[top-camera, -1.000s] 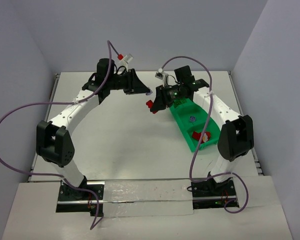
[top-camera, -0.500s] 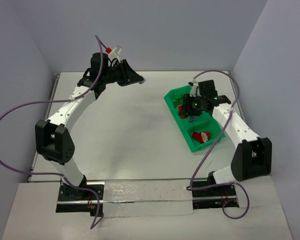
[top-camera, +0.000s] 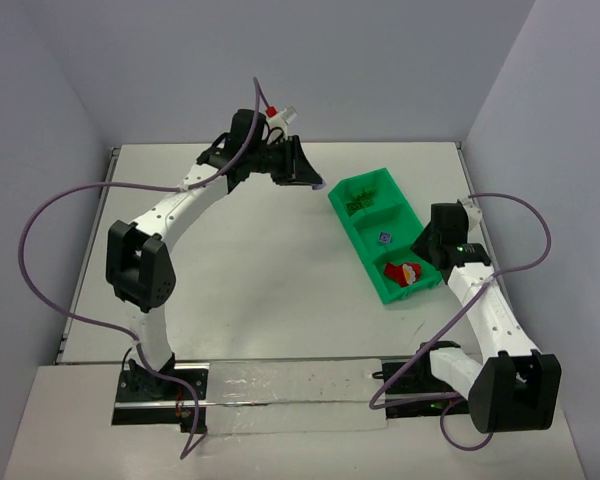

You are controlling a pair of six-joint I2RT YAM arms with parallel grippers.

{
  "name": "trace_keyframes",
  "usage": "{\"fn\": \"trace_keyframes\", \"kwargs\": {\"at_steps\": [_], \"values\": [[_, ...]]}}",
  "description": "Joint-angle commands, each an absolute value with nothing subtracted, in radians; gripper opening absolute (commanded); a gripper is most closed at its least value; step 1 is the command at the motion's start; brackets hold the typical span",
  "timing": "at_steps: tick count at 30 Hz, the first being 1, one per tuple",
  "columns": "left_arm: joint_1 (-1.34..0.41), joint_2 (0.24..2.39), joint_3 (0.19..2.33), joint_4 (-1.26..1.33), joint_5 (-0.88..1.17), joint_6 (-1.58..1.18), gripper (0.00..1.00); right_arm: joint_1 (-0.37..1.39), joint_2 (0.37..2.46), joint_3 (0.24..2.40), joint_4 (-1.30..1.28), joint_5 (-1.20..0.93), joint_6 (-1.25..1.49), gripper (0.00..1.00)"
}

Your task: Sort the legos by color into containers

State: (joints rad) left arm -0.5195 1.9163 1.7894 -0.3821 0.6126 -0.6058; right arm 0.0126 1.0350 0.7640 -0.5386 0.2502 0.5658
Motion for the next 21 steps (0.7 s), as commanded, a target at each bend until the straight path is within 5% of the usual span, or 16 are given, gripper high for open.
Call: {"fn": "trace_keyframes", "kwargs": {"at_steps": [1,3,6,9,21], "values": [[-0.548,1.948,1.864,-0.407,0.683,-0.604,0.0,0.008,1.042,0.731,-0.514,0.307,0.658,0.08],[-0.566,1.968,1.887,-0.44,0.655,-0.577,0.0,0.008,1.039,0.719,-0.512,0.307,0.667,0.17],[-0.59,1.986,1.907,-0.478,0.625,-0.549,0.0,0.008,1.033,0.712,-0.502,0.3,0.662,0.55],[-0.613,2.01,1.93,-0.493,0.604,-0.54,0.0,0.008,1.039,0.726,-0.504,0.288,0.643,0.73],[-0.731,2.215,2.121,-0.43,0.581,-0.58,0.0,0.008,0.963,0.84,-0.594,0.315,0.57,0.78]]}}
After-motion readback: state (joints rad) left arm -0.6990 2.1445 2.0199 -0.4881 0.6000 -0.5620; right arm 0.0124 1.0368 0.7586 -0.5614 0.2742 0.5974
